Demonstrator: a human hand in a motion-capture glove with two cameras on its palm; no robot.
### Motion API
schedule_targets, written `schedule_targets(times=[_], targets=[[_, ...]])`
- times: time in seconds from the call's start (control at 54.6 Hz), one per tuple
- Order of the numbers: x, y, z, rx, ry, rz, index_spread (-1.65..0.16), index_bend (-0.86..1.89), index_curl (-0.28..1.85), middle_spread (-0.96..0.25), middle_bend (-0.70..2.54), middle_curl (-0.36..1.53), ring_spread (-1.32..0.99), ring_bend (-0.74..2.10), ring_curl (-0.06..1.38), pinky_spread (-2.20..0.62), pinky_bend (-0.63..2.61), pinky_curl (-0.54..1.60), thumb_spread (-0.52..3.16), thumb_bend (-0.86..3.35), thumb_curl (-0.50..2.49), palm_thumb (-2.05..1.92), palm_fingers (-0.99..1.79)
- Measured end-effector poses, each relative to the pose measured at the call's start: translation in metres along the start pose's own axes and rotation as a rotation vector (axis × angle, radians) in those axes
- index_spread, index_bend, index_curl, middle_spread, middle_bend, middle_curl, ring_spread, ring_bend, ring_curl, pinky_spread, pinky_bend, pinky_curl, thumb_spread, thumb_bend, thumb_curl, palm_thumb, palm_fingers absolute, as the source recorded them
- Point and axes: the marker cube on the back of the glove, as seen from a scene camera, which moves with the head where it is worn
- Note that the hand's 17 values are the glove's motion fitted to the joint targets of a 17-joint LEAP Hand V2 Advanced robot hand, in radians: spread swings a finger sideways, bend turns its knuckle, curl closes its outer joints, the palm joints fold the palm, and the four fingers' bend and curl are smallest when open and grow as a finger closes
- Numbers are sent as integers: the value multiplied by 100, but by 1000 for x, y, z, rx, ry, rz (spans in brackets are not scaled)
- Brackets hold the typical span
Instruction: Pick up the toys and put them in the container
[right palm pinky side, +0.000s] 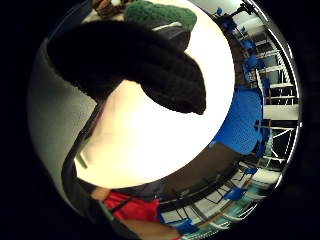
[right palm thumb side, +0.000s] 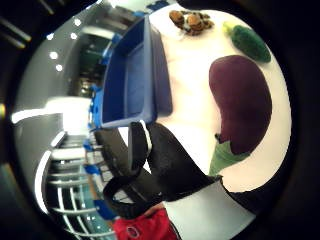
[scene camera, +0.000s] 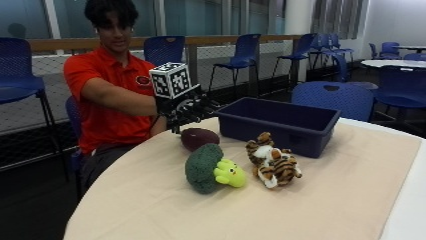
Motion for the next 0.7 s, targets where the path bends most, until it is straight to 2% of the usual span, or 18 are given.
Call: schedule_targets(times=[0.348,0.549,0.604,0.695], targets=[[10,-27,33,-108,0,39,-35,9,16,-8,15,19,0,27,16,9,130,38,114,-3,17,-3,-12],[6,-29,67,-218,147,76,-35,10,15,-7,13,20,-1,35,21,4,136,39,118,-1,21,1,-12],[6,-30,68,-203,196,63,-35,9,15,-6,12,19,-1,42,23,3,137,39,119,0,23,3,-11],[9,-32,68,-208,178,75,-37,13,14,-8,21,21,-7,69,29,-2,126,35,122,1,25,9,11]])
